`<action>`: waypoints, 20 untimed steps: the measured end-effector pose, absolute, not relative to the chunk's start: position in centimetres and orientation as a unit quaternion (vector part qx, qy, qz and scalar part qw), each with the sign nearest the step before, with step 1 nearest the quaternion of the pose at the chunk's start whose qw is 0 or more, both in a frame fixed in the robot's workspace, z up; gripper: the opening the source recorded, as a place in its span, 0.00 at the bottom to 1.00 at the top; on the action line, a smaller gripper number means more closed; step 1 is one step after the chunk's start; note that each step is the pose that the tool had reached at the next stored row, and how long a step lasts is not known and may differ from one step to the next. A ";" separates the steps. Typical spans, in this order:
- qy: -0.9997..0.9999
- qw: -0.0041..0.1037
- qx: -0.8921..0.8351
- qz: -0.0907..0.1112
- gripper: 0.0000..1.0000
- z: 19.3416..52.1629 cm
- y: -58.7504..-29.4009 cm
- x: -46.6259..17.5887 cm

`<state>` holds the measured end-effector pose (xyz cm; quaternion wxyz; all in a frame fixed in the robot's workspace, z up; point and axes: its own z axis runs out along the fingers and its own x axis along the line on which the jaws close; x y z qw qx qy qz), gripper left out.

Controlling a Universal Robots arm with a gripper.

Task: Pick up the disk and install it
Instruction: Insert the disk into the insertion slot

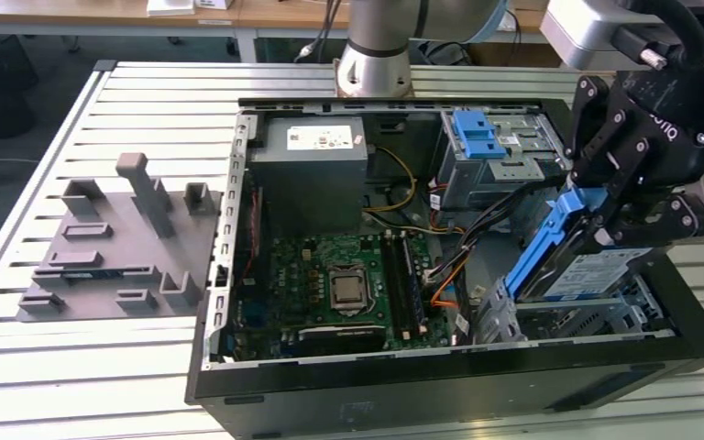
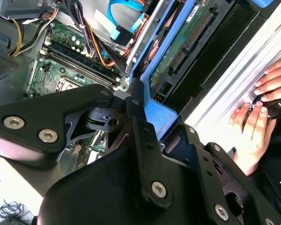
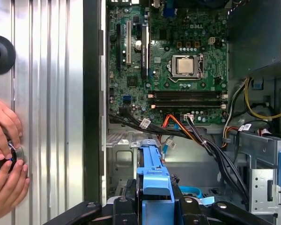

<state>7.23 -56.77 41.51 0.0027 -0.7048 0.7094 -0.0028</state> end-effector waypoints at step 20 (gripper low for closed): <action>0.709 0.003 -0.705 -0.003 0.36 40.3 -56.8 7.3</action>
